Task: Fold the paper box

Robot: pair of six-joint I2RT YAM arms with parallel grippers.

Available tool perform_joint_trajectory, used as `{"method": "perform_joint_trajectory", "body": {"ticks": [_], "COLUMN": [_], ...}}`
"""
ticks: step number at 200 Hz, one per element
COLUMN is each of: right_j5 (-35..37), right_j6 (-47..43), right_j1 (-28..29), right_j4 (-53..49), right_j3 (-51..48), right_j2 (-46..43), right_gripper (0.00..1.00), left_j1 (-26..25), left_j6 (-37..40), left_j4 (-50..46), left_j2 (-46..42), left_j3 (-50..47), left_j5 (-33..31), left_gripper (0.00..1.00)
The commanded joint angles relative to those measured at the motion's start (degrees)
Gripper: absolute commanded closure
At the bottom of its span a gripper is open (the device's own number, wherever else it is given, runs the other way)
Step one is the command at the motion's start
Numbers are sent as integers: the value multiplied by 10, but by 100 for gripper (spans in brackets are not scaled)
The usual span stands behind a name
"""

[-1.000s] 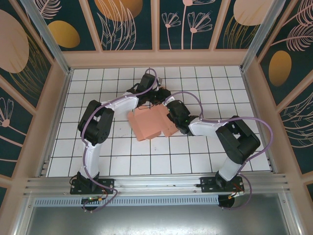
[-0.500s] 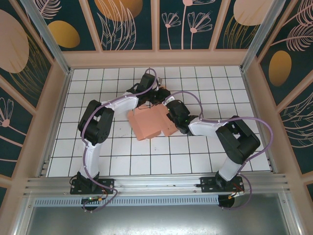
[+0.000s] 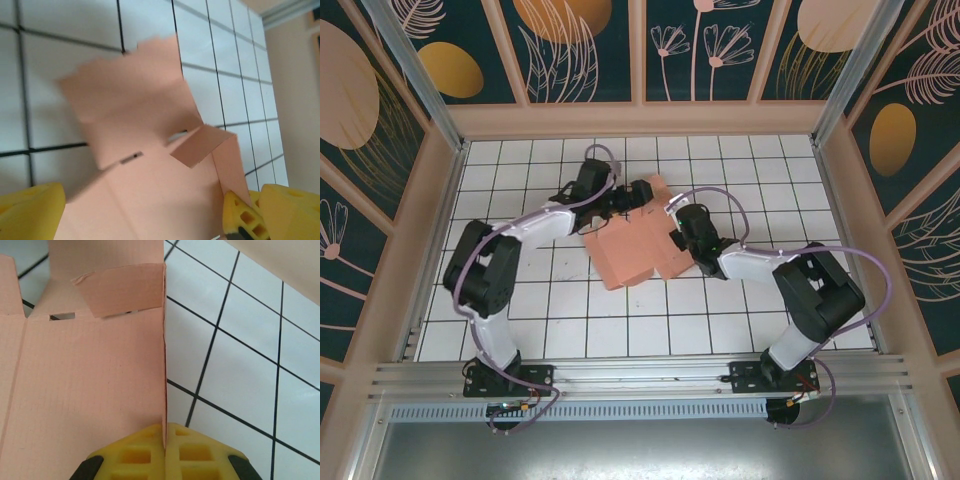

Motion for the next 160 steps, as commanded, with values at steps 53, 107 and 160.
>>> {"method": "perform_joint_trajectory", "body": {"ticks": [53, 107, 160], "right_j5": [31, 97, 147], "right_j6": [-97, -290, -439], "right_j1": [21, 53, 76], "right_j4": [29, 174, 317], "right_j3": [2, -33, -52], "right_j2": [-27, -26, 7], "right_gripper": [100, 100, 100], "left_j1": [74, 106, 153], "left_j6": [79, 155, 141], "left_j4": [121, 48, 2], "left_j2": [-78, 6, 94], "left_j3": [-87, -5, 68], "left_j5": [-47, -76, -17], "left_gripper": [1, 1, 2]}}
